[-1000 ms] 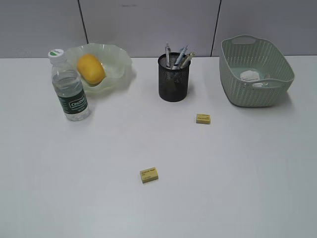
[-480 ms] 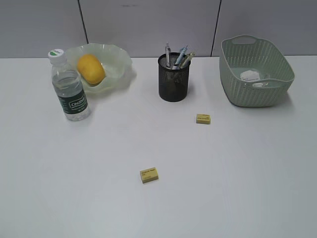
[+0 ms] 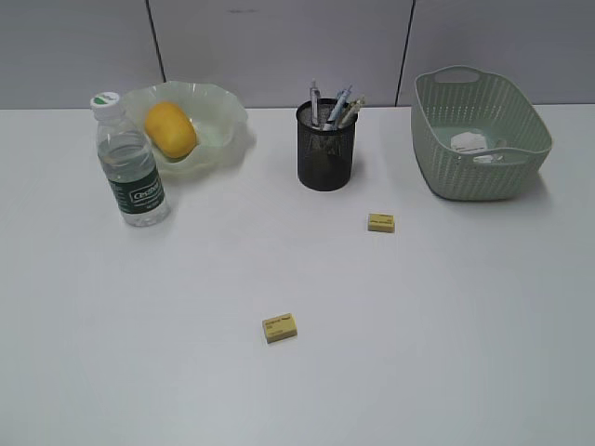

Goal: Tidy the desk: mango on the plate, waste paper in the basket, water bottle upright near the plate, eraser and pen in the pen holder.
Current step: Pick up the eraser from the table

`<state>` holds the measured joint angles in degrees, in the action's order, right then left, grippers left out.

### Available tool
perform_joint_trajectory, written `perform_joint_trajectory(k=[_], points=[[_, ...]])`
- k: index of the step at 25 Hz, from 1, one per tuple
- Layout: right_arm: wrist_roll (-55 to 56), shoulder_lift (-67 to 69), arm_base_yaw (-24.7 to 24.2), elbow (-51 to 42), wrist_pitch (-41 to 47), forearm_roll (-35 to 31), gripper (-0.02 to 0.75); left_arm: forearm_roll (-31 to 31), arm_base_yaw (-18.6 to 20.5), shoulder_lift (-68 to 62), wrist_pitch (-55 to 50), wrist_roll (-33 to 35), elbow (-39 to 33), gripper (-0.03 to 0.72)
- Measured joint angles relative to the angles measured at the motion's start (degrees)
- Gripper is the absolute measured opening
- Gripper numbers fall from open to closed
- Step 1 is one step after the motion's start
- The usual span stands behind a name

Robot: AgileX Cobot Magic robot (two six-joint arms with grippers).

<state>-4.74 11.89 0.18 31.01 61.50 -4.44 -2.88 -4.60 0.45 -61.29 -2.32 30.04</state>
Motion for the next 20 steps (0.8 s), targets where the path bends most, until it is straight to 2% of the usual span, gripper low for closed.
perform_joint_trajectory(k=[6, 9, 12, 15, 17, 20], points=[[0.77, 20.67, 0.0, 7.85, 0.84, -3.61, 0.365, 0.0, 0.0, 0.0, 0.02, 0.0, 0.0, 0.456], [5.21, 30.03, 0.0, 12.88, 0.84, -3.6, 0.368, 0.0, 0.0, 0.0, 0.07, 0.0, 0.0, 0.452], [7.22, 39.19, 0.0, 17.76, 1.16, -3.6, 0.44, 0.0, 0.0, 0.0, 0.07, 0.0, 0.0, 0.448], [7.69, 45.77, 0.0, 22.32, 2.04, -3.6, 0.568, 0.0, 0.0, 0.0, 0.07, 0.0, 0.0, 0.448], [8.3, 49.88, 0.0, 25.38, 2.1, -3.6, 0.601, 0.0, 0.0, 0.0, 0.07, 0.0, 0.0, 0.445], [11.19, 56.4, 2.05, 29.82, 2.1, -3.35, 0.611, 0.0, 0.0, 0.0, 0.07, 0.0, 0.0, 0.44]])
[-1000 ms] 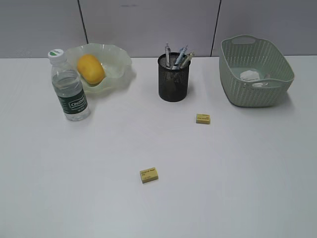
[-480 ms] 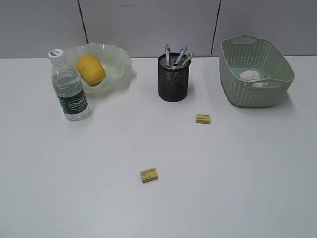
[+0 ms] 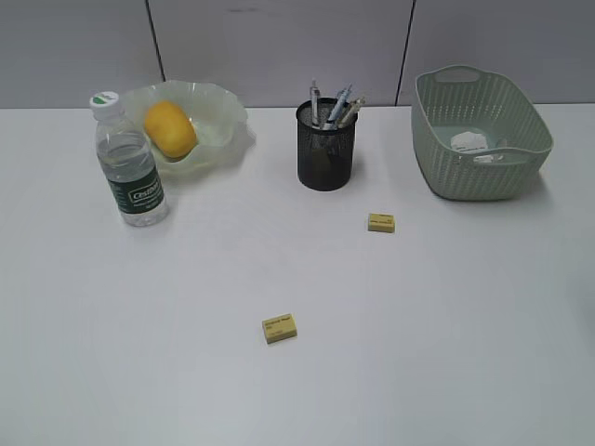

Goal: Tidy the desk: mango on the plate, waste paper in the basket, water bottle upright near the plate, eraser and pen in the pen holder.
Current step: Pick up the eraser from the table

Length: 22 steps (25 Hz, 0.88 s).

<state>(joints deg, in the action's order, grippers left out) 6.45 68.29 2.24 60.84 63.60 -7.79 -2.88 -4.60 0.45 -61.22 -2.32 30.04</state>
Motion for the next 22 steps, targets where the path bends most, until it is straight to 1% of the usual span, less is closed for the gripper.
perform_joint_trajectory(k=[1, 6, 10, 17, 22], points=[[1.35, 1.83, 1.28, 1.56, -0.07, 0.2, 0.613, 0.0, 0.0, 0.0, 0.0, 0.0, 0.0, 0.438], [9.1, 13.81, 10.62, 9.31, -1.62, 2.98, 0.614, 0.0, 0.0, 0.0, 0.0, 0.0, 0.0, 0.437], [12.12, 23.68, 15.41, 15.84, -2.94, 3.67, 0.613, 0.0, 0.0, 0.0, 0.0, 0.0, 0.0, 0.435], [13.55, 37.95, 20.5, 26.28, -4.19, 3.87, 0.603, 0.0, 0.0, 0.0, 0.0, 0.0, 0.0, 0.435], [14.17, 46.35, 21.14, 32.55, -4.41, 4.02, 0.596, 0.0, 0.0, 0.0, 0.0, 0.0, 0.0, 0.435]])
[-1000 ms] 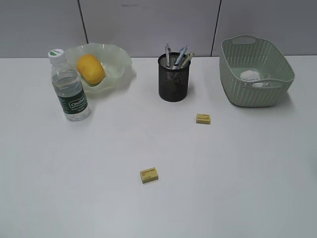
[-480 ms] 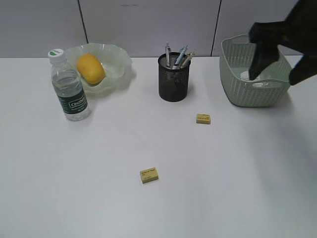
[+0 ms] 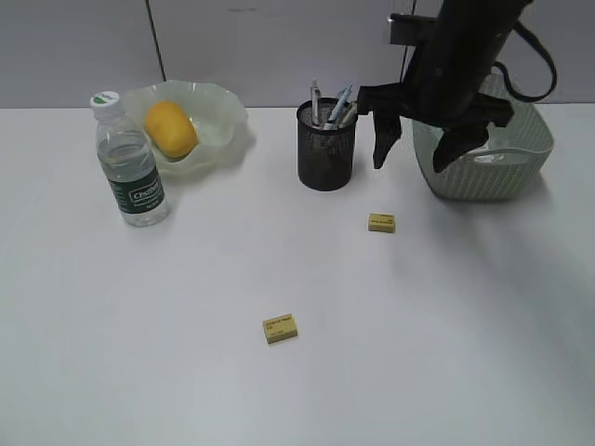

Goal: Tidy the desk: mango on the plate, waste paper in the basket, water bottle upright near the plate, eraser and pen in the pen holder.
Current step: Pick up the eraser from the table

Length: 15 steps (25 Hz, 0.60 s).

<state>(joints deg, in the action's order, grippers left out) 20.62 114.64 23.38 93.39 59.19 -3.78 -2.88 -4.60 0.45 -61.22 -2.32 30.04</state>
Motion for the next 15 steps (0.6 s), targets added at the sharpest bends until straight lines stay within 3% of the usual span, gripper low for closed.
perform_joint_trajectory(k=[6, 15], points=[[1.42, 7.88, 0.0, 5.55, -0.08, 0.06, 0.594, 0.0, 0.0, 0.0, 0.0, 0.0, 0.0, 0.435], [2.75, 13.9, 0.0, 5.9, -1.57, 0.43, 0.594, 0.0, 0.0, 0.0, 0.0, 0.0, 0.0, 0.435]])
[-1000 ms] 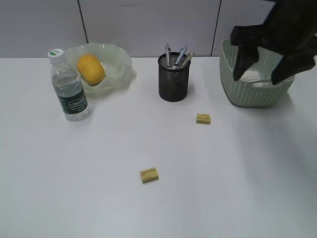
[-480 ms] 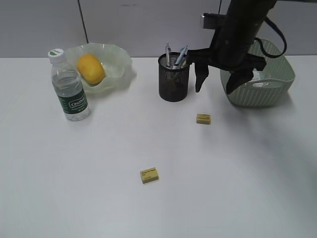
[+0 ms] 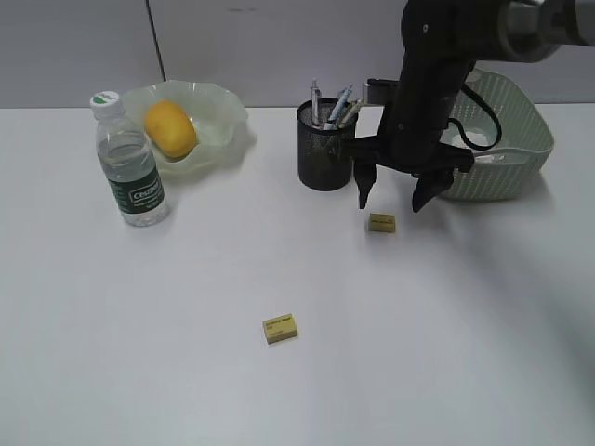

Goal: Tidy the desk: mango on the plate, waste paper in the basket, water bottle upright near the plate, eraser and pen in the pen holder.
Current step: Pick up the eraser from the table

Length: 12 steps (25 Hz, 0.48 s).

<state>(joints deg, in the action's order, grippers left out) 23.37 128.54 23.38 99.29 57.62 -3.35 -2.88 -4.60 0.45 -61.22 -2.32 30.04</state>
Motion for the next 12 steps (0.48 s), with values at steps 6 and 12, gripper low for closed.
perform_joint_trajectory(k=[6, 12], points=[[0.62, 0.47, 0.0, 0.14, -3.55, 0.13, 0.594, 0.0, 0.0, 0.0, 0.0, 0.0, 0.0, 0.435], [1.16, 1.79, 0.0, 0.35, -4.24, 0.13, 0.594, 0.0, 0.0, 0.0, 0.0, 0.0, 0.0, 0.435]])
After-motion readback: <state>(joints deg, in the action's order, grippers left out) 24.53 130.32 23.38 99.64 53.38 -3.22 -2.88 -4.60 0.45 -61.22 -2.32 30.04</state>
